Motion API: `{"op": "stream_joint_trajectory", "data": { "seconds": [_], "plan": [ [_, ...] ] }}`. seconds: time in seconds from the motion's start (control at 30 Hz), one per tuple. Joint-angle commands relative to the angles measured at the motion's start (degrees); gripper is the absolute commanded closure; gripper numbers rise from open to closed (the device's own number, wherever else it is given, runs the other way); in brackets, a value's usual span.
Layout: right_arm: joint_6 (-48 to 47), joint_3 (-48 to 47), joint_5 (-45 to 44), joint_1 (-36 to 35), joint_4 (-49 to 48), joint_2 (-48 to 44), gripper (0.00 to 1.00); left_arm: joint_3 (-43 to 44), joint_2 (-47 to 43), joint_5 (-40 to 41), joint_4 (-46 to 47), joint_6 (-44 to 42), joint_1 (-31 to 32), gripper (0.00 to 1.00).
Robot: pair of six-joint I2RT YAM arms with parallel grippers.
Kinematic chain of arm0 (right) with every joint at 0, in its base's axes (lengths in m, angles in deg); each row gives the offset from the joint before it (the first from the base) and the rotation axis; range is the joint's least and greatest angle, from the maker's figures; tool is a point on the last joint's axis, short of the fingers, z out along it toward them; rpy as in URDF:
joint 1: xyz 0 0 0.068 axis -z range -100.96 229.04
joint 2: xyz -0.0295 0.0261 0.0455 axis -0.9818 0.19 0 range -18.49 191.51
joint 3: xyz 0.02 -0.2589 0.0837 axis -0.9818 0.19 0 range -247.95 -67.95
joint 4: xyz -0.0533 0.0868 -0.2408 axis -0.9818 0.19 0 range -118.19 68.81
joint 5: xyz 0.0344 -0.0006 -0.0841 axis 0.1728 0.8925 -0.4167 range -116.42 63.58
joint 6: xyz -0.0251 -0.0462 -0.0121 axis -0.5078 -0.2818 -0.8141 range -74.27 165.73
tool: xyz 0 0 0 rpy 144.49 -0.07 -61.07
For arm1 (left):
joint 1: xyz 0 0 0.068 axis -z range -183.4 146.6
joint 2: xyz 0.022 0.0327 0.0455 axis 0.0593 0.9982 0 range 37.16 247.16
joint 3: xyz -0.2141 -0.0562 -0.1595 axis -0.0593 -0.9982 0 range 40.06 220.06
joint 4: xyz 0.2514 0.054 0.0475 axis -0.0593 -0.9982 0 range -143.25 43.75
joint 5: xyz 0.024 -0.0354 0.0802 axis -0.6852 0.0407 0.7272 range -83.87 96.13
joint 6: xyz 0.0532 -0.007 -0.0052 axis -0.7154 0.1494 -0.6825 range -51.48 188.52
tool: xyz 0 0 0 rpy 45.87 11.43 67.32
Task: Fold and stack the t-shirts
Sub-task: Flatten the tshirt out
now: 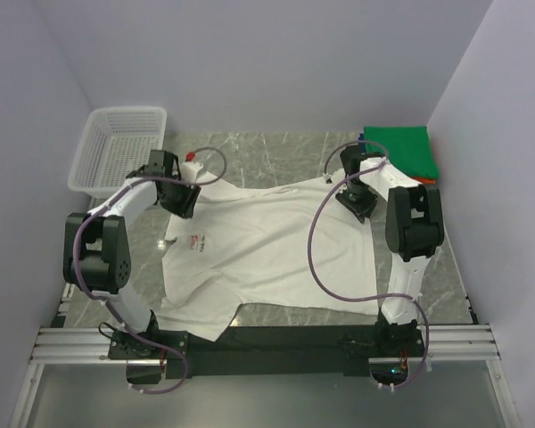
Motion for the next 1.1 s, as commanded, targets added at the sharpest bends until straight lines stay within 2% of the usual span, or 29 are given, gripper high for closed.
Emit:
{"op": "stream_joint_trajectory", "data": {
  "seconds": [0.0,0.17,0.4,0.7,1.07],
  "plan": [
    [1.59,-3.67,3.71,-0.03,0.85,-2.91,0.64,12.10,1.55,-5.75,-4.64,-3.07,0.59,0.50],
    [4.31,-5.60,7.41,1.10,1.99,-3.88,0.64,19.32,7.55,-4.17,-6.49,-8.26,1.73,0.47],
    [5.98,-8.94,11.54,4.26,4.10,-3.09,0.64,22.84,15.10,-3.29,-8.69,-15.20,3.49,0.46],
    [5.63,-9.03,12.16,7.08,4.63,-2.74,0.63,25.92,20.12,-1.62,-7.12,-16.62,4.02,0.46],
    [5.54,-9.21,12.95,7.35,4.89,-2.12,0.63,27.16,20.30,-1.00,-7.20,-17.59,5.25,0.46]
  ]
}}
